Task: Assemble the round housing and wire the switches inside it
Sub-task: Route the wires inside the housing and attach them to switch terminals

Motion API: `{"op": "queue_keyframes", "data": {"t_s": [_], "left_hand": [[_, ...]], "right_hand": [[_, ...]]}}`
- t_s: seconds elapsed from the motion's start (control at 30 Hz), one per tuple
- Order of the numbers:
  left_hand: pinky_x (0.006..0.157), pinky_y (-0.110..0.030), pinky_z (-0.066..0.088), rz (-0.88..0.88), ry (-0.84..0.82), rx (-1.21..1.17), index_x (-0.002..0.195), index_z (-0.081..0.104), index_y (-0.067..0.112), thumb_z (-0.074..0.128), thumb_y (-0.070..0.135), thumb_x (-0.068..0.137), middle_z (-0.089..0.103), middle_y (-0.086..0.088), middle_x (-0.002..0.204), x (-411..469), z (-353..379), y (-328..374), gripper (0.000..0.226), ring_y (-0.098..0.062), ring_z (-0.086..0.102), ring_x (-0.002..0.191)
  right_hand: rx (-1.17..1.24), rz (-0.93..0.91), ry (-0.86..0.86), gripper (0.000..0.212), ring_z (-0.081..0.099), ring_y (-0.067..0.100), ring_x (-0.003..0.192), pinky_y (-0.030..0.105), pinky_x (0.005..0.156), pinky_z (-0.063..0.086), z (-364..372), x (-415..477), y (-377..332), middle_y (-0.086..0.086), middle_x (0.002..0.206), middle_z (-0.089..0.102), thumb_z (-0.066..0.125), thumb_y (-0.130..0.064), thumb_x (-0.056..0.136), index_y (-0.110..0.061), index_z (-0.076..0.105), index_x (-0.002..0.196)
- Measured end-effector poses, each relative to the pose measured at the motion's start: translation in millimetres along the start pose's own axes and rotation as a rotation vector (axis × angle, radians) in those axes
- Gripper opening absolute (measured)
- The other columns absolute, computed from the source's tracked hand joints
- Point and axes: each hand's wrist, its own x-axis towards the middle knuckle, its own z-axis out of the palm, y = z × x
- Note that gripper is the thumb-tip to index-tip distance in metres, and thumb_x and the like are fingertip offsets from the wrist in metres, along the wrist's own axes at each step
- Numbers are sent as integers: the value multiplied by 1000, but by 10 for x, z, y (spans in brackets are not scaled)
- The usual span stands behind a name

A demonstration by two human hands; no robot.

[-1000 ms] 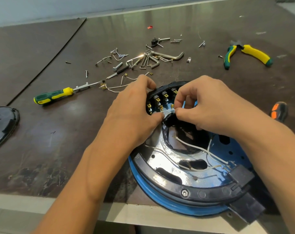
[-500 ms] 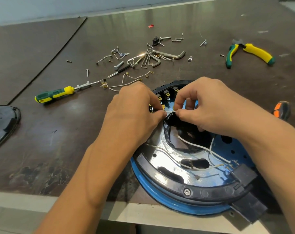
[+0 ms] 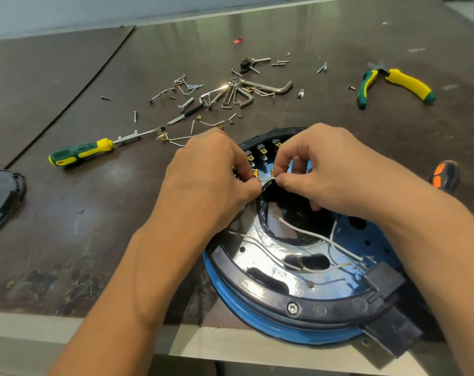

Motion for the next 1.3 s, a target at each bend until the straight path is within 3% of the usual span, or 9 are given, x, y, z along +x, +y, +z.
{"op": "queue_keyframes", "data": {"t_s": [0.23, 0.43, 0.57, 0.67, 0.93, 1.17, 1.3], "left_hand": [[76, -35, 47, -2, -14, -17, 72, 74, 33, 75, 41, 76, 58, 12, 108, 4, 3, -1, 9, -14, 56, 98], [79, -38, 50, -4, -16, -36, 69, 72, 35, 76, 42, 75, 58, 11, 108, 9, -5, -5, 10, -14, 57, 98], [80, -39, 51, -10, -12, -54, 67, 72, 34, 76, 42, 74, 59, 11, 108, 10, -7, -4, 11, -15, 58, 96], [81, -40, 52, -5, -16, -72, 67, 73, 33, 77, 40, 74, 59, 11, 107, 3, -9, -5, 10, -15, 57, 97], [83, -43, 53, 4, -11, -64, 70, 75, 32, 75, 41, 75, 60, 9, 108, -4, -19, -1, 10, -17, 59, 98], [79, -37, 49, 13, 10, -20, 78, 77, 33, 72, 45, 78, 59, 13, 113, -12, 2, -18, 13, -14, 56, 103], [73, -32, 36, 21, -24, 52, 84, 77, 36, 68, 49, 81, 56, 15, 126, -9, 2, -11, 16, -15, 55, 110]], "right_hand": [[0, -9, 5, 15, 47, -27, 54, 19, 55, 39, 5, 10, 14, -13, 70, 56, 66, -22, 90, -29, 66, 77], [4, -22, 20, 15, 52, -20, 59, 21, 61, 44, 15, 26, 38, -10, 65, 59, 65, -24, 91, -29, 63, 78], [43, -27, 17, 17, 56, -8, 56, 26, 62, 48, 8, 29, 37, -22, 57, 60, 65, -23, 90, -30, 61, 75], [71, -33, 21, 15, 57, -6, 55, 28, 64, 52, -1, 20, 36, -6, 60, 62, 66, -22, 88, -29, 63, 76], [49, -42, 31, 17, 59, -7, 58, 24, 58, 48, -14, 14, 13, -4, 64, 62, 66, -22, 91, -31, 63, 76], [19, -52, 72, 18, 59, -6, 67, 20, 57, 41, -13, 16, 6, -5, 64, 62, 68, -23, 90, -31, 63, 75], [20, -58, 43, 20, 59, -4, 66, 24, 60, 45, -27, 13, 6, -4, 66, 63, 68, -22, 91, -32, 62, 75]]}}
